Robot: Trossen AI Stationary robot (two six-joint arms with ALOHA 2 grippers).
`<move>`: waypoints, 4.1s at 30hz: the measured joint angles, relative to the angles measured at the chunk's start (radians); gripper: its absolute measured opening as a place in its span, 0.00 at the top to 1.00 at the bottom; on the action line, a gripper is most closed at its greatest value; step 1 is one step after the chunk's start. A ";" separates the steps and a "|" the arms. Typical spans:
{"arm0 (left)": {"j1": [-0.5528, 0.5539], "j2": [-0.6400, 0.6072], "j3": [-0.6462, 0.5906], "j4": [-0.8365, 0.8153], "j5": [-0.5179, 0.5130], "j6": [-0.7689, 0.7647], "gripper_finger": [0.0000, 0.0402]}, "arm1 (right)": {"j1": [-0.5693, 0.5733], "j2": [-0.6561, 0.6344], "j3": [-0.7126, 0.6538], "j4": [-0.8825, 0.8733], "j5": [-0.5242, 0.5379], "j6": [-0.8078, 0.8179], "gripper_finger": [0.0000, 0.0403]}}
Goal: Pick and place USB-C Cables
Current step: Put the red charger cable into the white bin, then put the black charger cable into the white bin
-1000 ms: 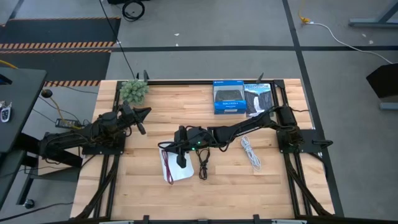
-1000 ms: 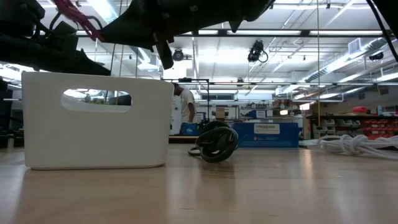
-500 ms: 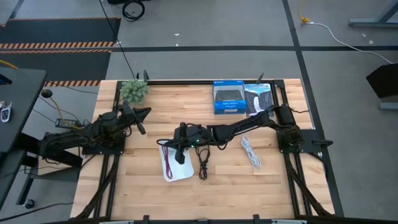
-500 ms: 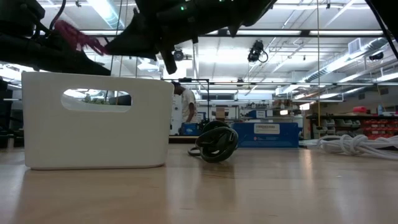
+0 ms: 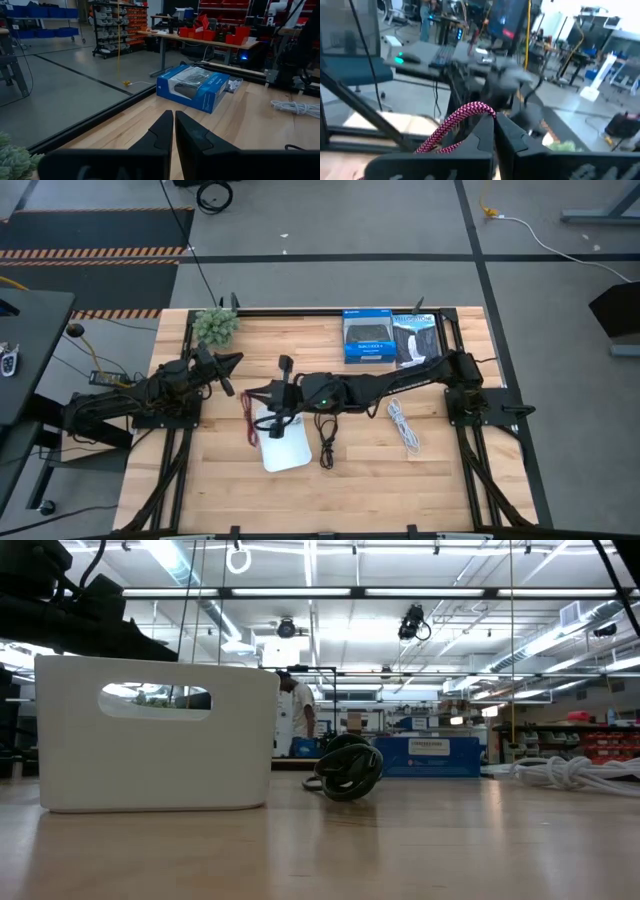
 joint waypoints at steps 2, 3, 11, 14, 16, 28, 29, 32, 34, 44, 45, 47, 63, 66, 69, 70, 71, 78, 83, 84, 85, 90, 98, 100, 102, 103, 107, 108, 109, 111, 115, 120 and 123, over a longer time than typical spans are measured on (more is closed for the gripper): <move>0.000 0.000 0.000 0.000 0.000 0.000 0.94 | 0.003 0.000 0.056 -0.034 0.000 -0.013 0.99; 0.000 0.000 0.000 0.000 0.000 0.000 0.94 | 0.003 0.001 0.079 -0.049 0.000 -0.014 0.99; 0.000 0.000 0.000 0.000 0.000 0.000 0.94 | -0.015 0.002 0.158 -0.080 -0.056 0.109 0.99; 0.000 0.000 0.000 0.000 0.000 0.000 0.94 | -0.022 0.018 0.158 -0.099 -0.072 0.174 0.99; 0.000 0.000 0.000 0.000 0.000 0.000 0.94 | -0.024 0.029 0.156 -0.125 -0.077 0.174 0.99; 0.000 0.007 0.001 0.002 0.001 0.000 0.94 | -0.020 0.160 0.155 -0.234 -0.102 0.169 0.99; 0.000 0.007 0.001 -0.002 0.002 0.000 0.94 | -0.020 0.167 0.157 -0.250 -0.096 0.176 0.99; 0.000 0.007 0.001 0.001 0.004 0.000 0.94 | -0.019 0.174 0.155 -0.347 -0.074 0.212 0.99; 0.000 0.007 0.001 0.000 0.004 0.000 0.94 | -0.019 0.174 0.154 -0.399 -0.070 0.248 0.99; 0.000 0.007 0.001 0.000 0.004 0.000 0.94 | -0.025 0.191 0.092 -0.457 -0.052 0.420 0.99; 0.000 0.007 0.001 0.000 0.004 0.000 0.94 | -0.025 0.197 0.077 -0.443 -0.053 0.441 0.99; 0.000 0.007 0.001 0.000 0.004 0.000 0.94 | -0.025 0.208 0.054 -0.411 -0.058 0.489 0.99; 0.000 0.007 0.001 0.000 0.004 0.000 0.94 | -0.028 0.254 -0.065 -0.360 -0.108 0.832 0.98; 0.000 0.007 0.001 0.000 0.004 0.000 0.94 | -0.028 0.255 -0.066 -0.343 -0.132 0.828 0.97; 0.000 0.007 0.001 0.000 0.004 0.000 0.94 | -0.030 0.255 -0.067 -0.345 -0.138 0.799 0.94; 0.000 0.007 0.001 0.000 0.004 0.000 0.94 | -0.030 0.255 -0.067 -0.344 -0.140 0.788 0.93; 0.000 0.007 0.001 0.000 0.004 0.000 0.94 | -0.031 0.255 -0.067 -0.339 -0.144 0.776 0.91; 0.000 0.007 0.000 0.000 0.004 0.000 0.94 | -0.033 0.255 -0.067 -0.330 -0.208 0.758 0.82; 0.000 0.007 0.000 0.000 0.004 0.000 0.94 | -0.033 0.255 -0.067 -0.330 -0.230 0.739 0.77; 0.000 0.007 0.000 0.000 0.004 0.000 0.94 | -0.033 0.255 -0.067 -0.330 -0.237 0.738 0.77; 0.000 0.007 0.000 0.000 0.004 0.000 0.94 | -0.033 0.255 -0.067 -0.330 -0.246 0.735 0.76; 0.000 0.007 0.000 0.000 0.004 0.000 0.94 | -0.034 0.250 -0.067 -0.350 -0.365 0.649 0.75; 0.000 0.007 0.000 0.000 0.004 0.000 0.94 | -0.033 0.241 -0.012 -0.498 -0.446 0.577 0.75; 0.000 0.007 0.000 0.000 0.004 0.000 0.94 | -0.034 0.241 0.013 -0.531 -0.456 0.557 0.75; 0.000 0.007 0.000 0.000 0.004 0.000 0.94 | -0.034 0.241 0.043 -0.570 -0.460 0.529 0.75; 0.000 0.007 0.000 0.000 0.004 0.000 0.94 | -0.034 0.241 0.060 -0.600 -0.465 0.511 0.75; 0.000 0.007 0.000 0.000 0.004 0.000 0.94 | -0.035 0.240 0.148 -0.724 -0.479 0.427 0.75; 0.000 0.007 0.000 0.000 0.004 0.000 0.94 | -0.035 0.240 0.171 -0.768 -0.480 0.403 0.75; 0.000 0.007 0.000 0.000 0.004 0.000 0.94 | -0.035 0.240 0.195 -0.813 -0.480 0.377 0.76; 0.000 0.007 0.000 0.000 0.004 0.000 0.94 | -0.035 0.240 0.239 -0.893 -0.480 0.325 0.76; 0.000 0.007 0.000 0.000 0.004 0.000 0.94 | -0.035 0.240 0.311 -1.054 -0.480 0.243 0.75; 0.000 0.007 0.000 0.000 0.004 0.000 0.94 | -0.034 0.239 0.352 -1.289 -0.480 0.130 0.75; 0.000 0.007 0.000 0.000 0.004 0.000 0.94 | -0.034 0.239 0.352 -1.413 -0.480 0.085 0.75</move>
